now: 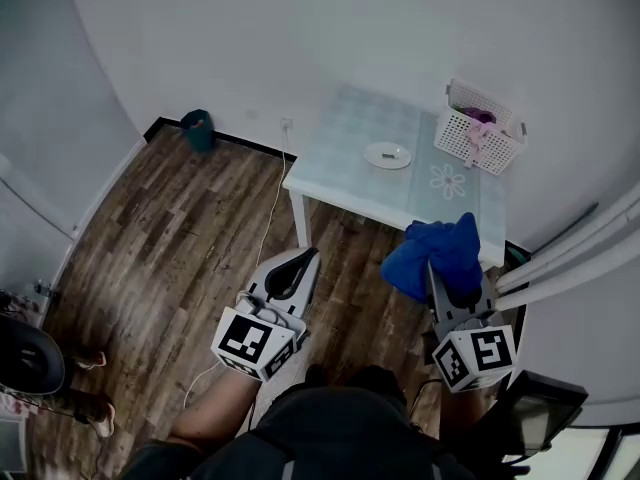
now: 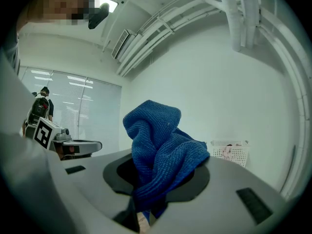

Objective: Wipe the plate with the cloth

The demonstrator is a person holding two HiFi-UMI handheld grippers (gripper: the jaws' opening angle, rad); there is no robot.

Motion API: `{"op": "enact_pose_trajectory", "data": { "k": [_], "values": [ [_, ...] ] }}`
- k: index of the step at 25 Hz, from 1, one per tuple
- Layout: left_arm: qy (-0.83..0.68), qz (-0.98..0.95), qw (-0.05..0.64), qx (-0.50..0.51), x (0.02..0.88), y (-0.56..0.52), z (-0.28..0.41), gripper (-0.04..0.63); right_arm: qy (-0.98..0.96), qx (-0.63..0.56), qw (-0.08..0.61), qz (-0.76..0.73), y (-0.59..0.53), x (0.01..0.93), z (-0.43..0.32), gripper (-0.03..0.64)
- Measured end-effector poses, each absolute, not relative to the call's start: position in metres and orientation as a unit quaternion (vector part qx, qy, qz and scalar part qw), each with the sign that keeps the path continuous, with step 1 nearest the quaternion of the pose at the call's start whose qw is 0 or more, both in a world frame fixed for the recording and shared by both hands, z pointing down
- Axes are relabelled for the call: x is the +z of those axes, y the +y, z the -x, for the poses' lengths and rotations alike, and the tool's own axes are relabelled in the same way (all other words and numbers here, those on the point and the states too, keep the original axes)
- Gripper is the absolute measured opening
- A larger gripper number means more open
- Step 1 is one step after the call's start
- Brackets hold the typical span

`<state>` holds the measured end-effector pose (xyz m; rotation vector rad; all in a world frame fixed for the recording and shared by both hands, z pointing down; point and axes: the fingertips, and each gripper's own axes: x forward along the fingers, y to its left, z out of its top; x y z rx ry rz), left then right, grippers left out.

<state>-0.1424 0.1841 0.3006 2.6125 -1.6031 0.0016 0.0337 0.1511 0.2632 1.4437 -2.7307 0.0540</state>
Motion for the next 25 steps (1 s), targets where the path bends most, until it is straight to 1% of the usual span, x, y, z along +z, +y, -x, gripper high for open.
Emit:
{"op": "enact_pose_trajectory", "data": {
  "k": [6,9,16,25],
  "values": [
    [-0.523,-0.852,0.032,-0.019,0.306,0.147,0.158,0.009,-0.88,0.019,0.027,-0.474,0.117,0.267,-0.022,0.126],
    [-0.524,-0.851,0.037,-0.013,0.309,0.128,0.161,0.009,-0.881,0.02,0.024,-0.472,0.097,0.269,-0.019,0.126],
    [-0.536,-0.844,0.019,0.0,0.301,0.061,0.161,0.009,-0.884,0.026,0.007,-0.467,0.025,0.269,-0.026,0.126],
    [-0.544,-0.838,0.016,0.028,0.296,-0.049,0.131,0.009,-0.889,0.038,0.004,-0.456,-0.085,0.267,-0.055,0.126]
  ]
}}
